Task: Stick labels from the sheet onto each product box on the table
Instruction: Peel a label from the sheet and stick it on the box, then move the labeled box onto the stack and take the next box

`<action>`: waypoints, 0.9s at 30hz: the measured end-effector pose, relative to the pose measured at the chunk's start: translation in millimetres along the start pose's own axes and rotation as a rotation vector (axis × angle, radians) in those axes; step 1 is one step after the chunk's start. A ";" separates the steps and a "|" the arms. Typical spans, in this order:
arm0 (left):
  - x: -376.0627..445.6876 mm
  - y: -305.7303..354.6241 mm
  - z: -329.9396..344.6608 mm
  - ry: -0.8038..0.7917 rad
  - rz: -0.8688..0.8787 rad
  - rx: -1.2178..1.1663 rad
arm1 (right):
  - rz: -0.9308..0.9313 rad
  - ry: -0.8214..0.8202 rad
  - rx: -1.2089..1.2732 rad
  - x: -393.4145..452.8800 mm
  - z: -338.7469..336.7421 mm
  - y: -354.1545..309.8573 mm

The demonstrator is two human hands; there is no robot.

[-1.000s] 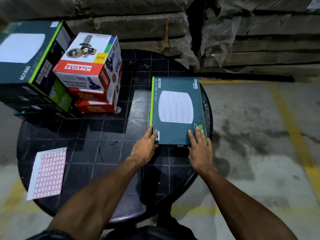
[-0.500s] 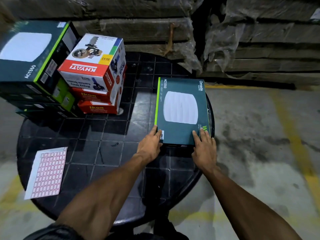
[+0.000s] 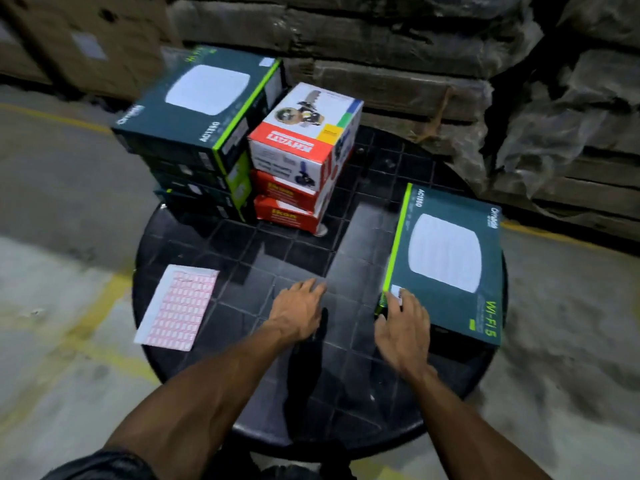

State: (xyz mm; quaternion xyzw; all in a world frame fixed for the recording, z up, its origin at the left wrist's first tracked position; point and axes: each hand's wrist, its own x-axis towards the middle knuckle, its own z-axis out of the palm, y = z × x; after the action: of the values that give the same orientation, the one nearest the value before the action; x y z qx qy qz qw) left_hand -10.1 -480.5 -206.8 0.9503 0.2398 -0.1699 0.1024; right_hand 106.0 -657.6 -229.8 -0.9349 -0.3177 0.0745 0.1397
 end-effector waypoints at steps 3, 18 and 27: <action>-15.3 -49.9 -1.7 0.065 -0.059 -0.009 | -0.013 -0.024 -0.009 -0.9 15.1 -43.8; 2.5 -295.0 -195.3 0.941 0.217 0.001 | -0.055 0.444 0.300 130.1 -29.4 -328.6; 108.5 -390.3 -284.0 0.583 -0.053 -0.099 | 0.034 0.210 0.150 261.0 -97.9 -411.0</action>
State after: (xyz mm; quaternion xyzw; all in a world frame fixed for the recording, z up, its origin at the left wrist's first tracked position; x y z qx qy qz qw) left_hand -33.9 -19.2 -29.6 0.9464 0.2917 0.1193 0.0710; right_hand 98.1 -206.0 -23.2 -0.9297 -0.2788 0.0021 0.2405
